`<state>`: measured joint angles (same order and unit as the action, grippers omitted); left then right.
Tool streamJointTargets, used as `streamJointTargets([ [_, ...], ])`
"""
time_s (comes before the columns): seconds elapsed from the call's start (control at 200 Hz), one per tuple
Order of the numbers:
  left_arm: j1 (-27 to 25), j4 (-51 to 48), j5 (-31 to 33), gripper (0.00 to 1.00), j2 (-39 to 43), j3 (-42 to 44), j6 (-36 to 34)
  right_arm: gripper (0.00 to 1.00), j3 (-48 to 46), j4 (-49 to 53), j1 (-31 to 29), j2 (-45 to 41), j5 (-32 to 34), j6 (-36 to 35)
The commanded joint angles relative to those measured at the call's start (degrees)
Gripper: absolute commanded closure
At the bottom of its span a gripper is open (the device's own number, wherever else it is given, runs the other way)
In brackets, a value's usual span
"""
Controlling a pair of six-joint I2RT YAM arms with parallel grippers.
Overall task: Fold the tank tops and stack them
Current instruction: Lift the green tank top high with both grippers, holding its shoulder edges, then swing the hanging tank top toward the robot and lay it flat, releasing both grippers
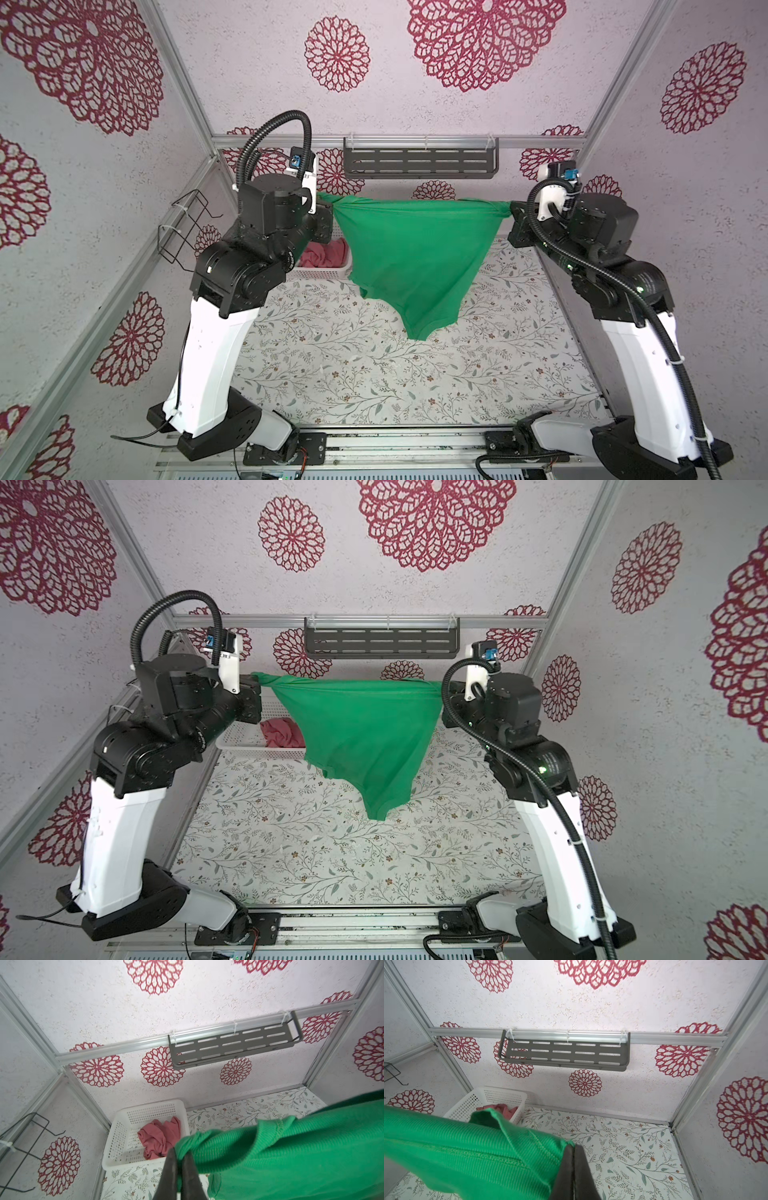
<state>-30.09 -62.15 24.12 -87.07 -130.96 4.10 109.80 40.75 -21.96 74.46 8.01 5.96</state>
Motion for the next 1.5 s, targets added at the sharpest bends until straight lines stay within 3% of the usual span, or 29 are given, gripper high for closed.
streamJointTargets([
  [0.0, 3.14, 2.27, -5.25, 1.00, -4.33, 2.97, 0.41, 1.00, -1.25, -3.31, 0.54, 2.78, 0.53, -1.12],
  [0.165, 7.37, 5.54, -11.73, 1.00, -10.36, 2.13, 0.90, 1.00, -2.67, -6.04, 1.66, 7.03, -1.12, -1.74],
  [0.34, 8.91, 2.86, -15.26, 1.00, -20.07, -11.66, 0.05, 1.00, -0.46, -7.33, 3.67, 10.99, -1.88, -2.40],
  [0.51, 8.91, -0.09, -16.98, 1.00, -22.10, -19.06, -0.18, 1.00, 2.76, -4.72, 3.85, 10.05, -1.99, -2.13],
  [0.796, 2.67, 0.45, -12.39, 1.00, -1.97, 3.47, -0.80, 1.00, -2.82, 0.90, 2.91, -2.54, -7.09, 2.39],
  [0.926, -0.19, -2.50, -11.16, 1.00, 5.92, 8.83, 0.43, 1.00, -4.68, 4.80, 1.97, -8.78, -8.56, 4.63],
  [1.071, -1.52, -6.77, -11.73, 1.00, 10.90, 9.32, 2.13, 1.00, -4.68, 8.22, 1.85, -13.66, -10.42, 7.46],
  [1.201, 0.06, -6.46, -11.69, 1.00, 11.98, 11.42, 1.38, 1.00, -7.53, 7.97, 1.92, -14.78, -11.66, 9.04],
  [1.301, 4.95, -3.36, -18.77, 1.00, 10.05, 16.67, 2.24, 1.00, -12.80, 5.44, 1.87, -13.62, -10.47, 8.79],
  [1.496, 10.29, 5.80, -23.25, 1.00, 0.80, 26.54, 2.23, 1.00, -25.27, -5.70, 1.94, -7.48, -11.04, 8.55],
])
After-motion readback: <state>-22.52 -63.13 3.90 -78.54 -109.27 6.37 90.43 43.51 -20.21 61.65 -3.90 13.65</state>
